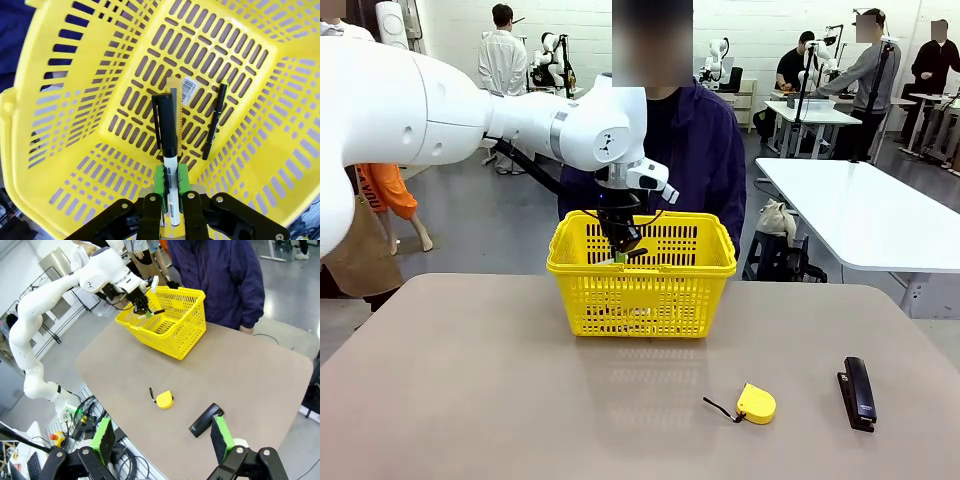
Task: Place the items the person wants into the basket.
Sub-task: Pick up the item the person points to and place it in the Market Basket.
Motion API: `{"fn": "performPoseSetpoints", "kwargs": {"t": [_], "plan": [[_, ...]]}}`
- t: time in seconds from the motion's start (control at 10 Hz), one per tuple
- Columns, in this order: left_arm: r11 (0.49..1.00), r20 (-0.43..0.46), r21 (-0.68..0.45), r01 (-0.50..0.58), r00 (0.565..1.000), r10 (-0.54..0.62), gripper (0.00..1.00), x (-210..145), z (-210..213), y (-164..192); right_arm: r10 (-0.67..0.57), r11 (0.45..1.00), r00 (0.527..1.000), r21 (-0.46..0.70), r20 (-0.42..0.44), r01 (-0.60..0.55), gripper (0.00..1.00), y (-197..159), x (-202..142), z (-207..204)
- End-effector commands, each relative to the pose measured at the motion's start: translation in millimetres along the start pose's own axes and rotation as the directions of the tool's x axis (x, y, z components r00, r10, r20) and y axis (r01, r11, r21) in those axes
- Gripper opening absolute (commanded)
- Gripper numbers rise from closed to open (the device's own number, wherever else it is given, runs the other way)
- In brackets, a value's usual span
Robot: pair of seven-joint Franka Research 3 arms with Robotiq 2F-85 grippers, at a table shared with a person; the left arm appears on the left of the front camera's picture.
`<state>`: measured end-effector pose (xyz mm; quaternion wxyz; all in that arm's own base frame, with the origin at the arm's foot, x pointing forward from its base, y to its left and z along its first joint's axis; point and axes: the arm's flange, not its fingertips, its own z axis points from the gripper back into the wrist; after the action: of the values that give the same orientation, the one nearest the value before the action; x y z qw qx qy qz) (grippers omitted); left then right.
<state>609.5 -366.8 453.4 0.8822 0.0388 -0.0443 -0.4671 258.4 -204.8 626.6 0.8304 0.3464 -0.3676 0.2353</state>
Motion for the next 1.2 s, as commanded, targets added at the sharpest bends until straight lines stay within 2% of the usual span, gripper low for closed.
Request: {"fn": "performPoseSetpoints", "kwargs": {"t": [0.0, 0.3, 0.4, 0.5, 0.6, 0.7, 0.9, 1.0, 1.1], "plan": [[0.999, -0.004, -0.015, 0.029, 1.0, -0.029, 0.12, 5.0, -3.0, -2.3, 0.011, 1.0, 0.999, 0.018, 0.03, -0.012, 1.0, -0.8, -0.1, -1.8], [0.999, -0.019, -0.033, 0.034, 0.999, -0.034, 0.12, 6.2, -16.9, -5.6, 0.011, 1.0, 0.999, 0.018, 0.03, -0.012, 1.0, -0.8, -0.1, -1.8], [0.998, -0.019, -0.038, 0.04, 0.999, -0.041, 0.16, 6.9, -17.5, -3.6, 0.011, 1.0, 0.999, 0.018, 0.03, -0.012, 1.0, -0.8, -0.1, -1.8], [0.998, -0.019, -0.043, 0.041, 0.999, -0.042, 0.72, 6.8, -17.2, -3.2, 0.011, 1.0, 0.999, 0.018, 0.03, -0.012, 1.0, -0.8, -0.1, -1.8], [0.998, -0.012, -0.047, 0.036, 0.999, -0.036, 0.76, 5.5, -16.0, -5.3, 0.011, 1.0, 0.999, 0.018, 0.03, -0.012, 1.0, -0.8, -0.1, -1.8], [0.998, -0.004, -0.051, 0.037, 0.999, -0.038, 1.0, 4.7, -12.5, -5.5, 0.011, 1.0, 0.999, 0.018, 0.03, -0.012, 1.0, -0.8, -0.1, -1.8], [0.998, 0.004, -0.055, 0.037, 0.999, -0.037, 1.0, 4.2, -7.9, -4.8, 0.011, 1.0, 0.999, 0.018, 0.03, -0.012, 1.0, -0.8, -0.1, -1.8], [0.998, 0.004, -0.055, 0.034, 0.999, -0.034, 0.93, 3.6, -8.0, -5.9, 0.011, 1.0, 0.999, 0.018, 0.03, -0.012, 1.0, -0.8, -0.1, -1.8], [0.998, 0.006, -0.06, 0.034, 0.999, -0.034, 1.0, 3.2, -7.2, -5.3, 0.011, 1.0, 0.999, 0.018, 0.03, -0.012, 1.0, -0.8, -0.1, -1.8]]}}
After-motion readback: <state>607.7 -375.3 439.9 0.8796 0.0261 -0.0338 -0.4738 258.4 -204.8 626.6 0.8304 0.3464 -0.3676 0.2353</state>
